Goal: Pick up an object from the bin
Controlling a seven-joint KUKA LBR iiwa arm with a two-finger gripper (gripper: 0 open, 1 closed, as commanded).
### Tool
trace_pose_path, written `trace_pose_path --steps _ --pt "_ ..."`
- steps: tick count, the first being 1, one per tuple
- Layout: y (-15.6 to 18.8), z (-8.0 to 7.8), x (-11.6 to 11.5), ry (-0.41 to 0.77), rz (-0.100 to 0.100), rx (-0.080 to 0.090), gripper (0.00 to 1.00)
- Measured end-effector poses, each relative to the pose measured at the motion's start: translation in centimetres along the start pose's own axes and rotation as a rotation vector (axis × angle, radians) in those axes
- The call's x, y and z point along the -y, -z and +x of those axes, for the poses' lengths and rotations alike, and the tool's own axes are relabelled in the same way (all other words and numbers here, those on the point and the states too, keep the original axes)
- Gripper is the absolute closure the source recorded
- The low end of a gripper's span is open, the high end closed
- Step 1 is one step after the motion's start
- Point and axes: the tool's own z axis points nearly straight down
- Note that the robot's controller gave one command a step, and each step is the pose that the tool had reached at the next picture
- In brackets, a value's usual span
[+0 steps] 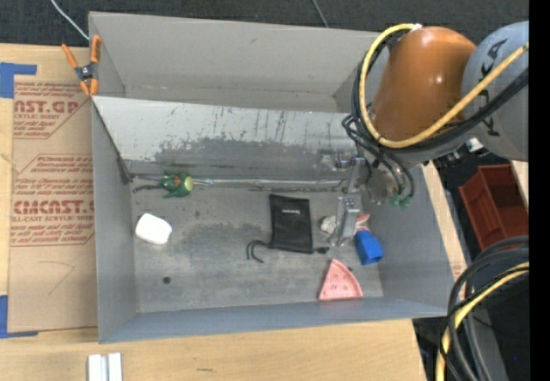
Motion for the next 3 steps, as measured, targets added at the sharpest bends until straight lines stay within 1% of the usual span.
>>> trace_pose_path --steps 1,2,3 --pt "0.5 -0.2 0.0 0.0 0.001 0.008 0.0" --pt "-14.1 1.6 -3.0 -0.178 -0.001 0.001 0.0" --pt "-5.1 0.8 -3.6 0.009 0.0 0.011 0.0"
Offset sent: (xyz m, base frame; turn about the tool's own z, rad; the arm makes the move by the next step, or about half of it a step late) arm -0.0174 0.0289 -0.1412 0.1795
